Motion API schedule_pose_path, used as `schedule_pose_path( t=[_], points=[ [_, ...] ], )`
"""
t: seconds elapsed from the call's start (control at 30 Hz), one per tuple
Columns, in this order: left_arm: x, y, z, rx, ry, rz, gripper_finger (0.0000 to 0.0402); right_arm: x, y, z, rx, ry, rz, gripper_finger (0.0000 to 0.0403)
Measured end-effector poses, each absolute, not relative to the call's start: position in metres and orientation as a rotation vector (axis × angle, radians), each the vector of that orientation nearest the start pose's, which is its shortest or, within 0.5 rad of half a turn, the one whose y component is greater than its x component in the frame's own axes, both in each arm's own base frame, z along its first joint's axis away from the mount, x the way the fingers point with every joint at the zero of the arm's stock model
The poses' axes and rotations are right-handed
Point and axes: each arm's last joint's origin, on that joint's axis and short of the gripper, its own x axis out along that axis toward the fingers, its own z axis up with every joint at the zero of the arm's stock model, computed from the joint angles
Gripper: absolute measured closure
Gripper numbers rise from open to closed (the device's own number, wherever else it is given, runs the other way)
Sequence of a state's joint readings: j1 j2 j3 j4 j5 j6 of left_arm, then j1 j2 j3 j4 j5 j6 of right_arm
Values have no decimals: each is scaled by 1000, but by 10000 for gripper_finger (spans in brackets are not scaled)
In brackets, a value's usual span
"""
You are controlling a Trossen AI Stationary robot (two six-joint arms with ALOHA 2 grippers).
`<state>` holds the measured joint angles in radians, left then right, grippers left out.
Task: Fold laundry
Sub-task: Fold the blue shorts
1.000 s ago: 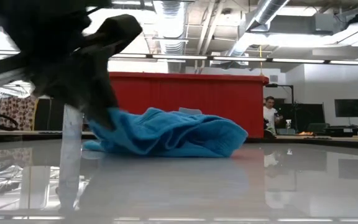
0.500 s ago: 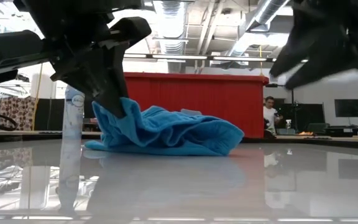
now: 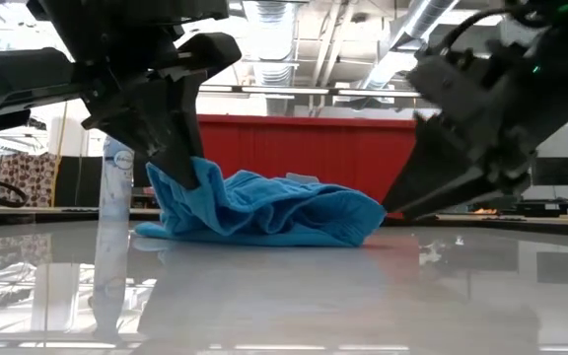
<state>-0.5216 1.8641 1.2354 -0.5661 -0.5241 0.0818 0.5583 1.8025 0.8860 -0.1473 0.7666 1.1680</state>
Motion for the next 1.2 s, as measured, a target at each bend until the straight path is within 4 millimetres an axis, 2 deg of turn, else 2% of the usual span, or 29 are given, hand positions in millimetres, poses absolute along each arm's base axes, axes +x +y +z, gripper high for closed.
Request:
schedule_pose_path(
  t=[0.33, 0.63, 0.73, 0.8, 0.9, 0.93, 1.03, 1.2],
  points=[
    [327, -162, 175, 654, 1042, -26, 394, 294, 136, 116, 449, 593, -664, 146],
    [328, -161, 175, 636, 1036, -41, 394, 310, 117, 119, 407, 616, -615, 147],
    [329, -162, 175, 632, 1029, -40, 394, 316, 105, 118, 431, 672, -567, 185],
    [330, -162, 175, 630, 1025, -39, 393, 318, 99, 118, 452, 700, -555, 242],
    [330, -161, 176, 633, 1022, -29, 393, 321, 94, 118, 470, 722, -531, 356],
    [331, -160, 176, 634, 1022, -22, 393, 322, 93, 118, 482, 729, -520, 372],
    [331, -155, 178, 644, 1016, 14, 396, 324, 92, 122, 538, 741, -495, 372],
    [329, -144, 199, 584, 976, 79, 399, 329, 107, 144, 555, 741, -421, 372]
  ],
)
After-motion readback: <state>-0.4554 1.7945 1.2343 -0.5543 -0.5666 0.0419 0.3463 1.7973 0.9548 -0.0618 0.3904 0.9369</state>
